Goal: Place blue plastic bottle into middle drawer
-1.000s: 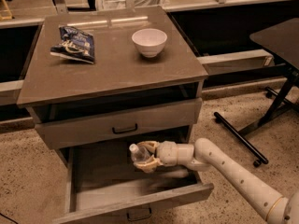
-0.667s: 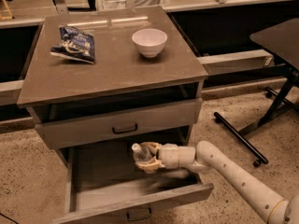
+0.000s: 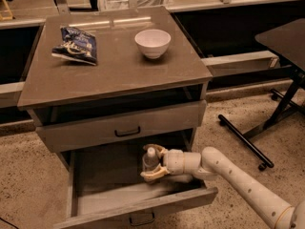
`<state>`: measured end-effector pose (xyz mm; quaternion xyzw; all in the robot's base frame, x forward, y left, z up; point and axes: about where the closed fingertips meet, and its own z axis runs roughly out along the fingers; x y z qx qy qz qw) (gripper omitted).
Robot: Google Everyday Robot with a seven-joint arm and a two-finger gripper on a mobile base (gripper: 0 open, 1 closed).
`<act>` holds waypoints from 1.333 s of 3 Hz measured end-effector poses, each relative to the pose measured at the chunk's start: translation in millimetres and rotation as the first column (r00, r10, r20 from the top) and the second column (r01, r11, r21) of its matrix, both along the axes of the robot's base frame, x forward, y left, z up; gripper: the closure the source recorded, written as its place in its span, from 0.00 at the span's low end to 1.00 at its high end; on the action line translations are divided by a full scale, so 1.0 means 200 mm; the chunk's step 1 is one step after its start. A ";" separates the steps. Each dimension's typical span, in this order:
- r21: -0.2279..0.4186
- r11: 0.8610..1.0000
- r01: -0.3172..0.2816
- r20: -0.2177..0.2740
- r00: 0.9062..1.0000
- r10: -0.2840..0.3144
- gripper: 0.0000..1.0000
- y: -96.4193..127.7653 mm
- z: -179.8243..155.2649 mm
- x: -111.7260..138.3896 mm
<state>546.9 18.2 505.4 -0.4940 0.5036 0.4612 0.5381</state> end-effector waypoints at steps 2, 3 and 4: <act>-0.019 1.000 0.016 -0.009 1.000 -0.016 0.39 -0.03 -0.01 -0.01; -0.021 1.000 0.017 -0.009 1.000 -0.017 0.26 -0.04 -0.01 -0.01; -0.021 1.000 0.017 -0.009 1.000 -0.017 0.03 -0.04 -0.01 -0.01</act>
Offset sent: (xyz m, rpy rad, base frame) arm -0.0022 -0.0171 -0.0029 -0.0403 0.0113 -0.0354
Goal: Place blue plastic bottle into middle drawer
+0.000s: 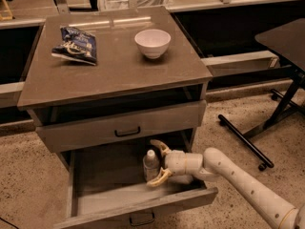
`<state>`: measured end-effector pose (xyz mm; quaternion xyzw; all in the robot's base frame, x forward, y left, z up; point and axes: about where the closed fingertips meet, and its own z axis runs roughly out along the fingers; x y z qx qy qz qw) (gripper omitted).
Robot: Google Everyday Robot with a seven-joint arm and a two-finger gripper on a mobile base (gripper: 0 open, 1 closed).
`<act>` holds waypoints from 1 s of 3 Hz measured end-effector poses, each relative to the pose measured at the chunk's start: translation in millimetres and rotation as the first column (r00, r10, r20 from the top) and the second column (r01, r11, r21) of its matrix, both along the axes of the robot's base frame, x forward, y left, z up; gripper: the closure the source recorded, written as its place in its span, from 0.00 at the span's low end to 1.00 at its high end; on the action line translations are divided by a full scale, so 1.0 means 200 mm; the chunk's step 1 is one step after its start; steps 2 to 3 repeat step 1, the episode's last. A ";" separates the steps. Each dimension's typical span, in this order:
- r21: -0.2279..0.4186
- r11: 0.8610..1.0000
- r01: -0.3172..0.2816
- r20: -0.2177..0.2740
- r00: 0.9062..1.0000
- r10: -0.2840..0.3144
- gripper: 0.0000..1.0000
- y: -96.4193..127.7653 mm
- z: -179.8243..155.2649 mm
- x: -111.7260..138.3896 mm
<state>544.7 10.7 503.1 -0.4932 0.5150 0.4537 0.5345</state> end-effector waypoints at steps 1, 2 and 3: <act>0.000 1.000 0.000 0.000 1.000 0.000 0.00 0.00 0.00 0.00; 0.000 1.000 0.000 0.000 1.000 0.000 0.00 0.00 0.00 0.00; 0.000 1.000 0.000 0.000 1.000 0.000 0.00 0.00 0.00 0.00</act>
Offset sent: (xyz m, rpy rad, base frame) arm 0.0000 0.0000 0.0000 0.0000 0.0000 0.0000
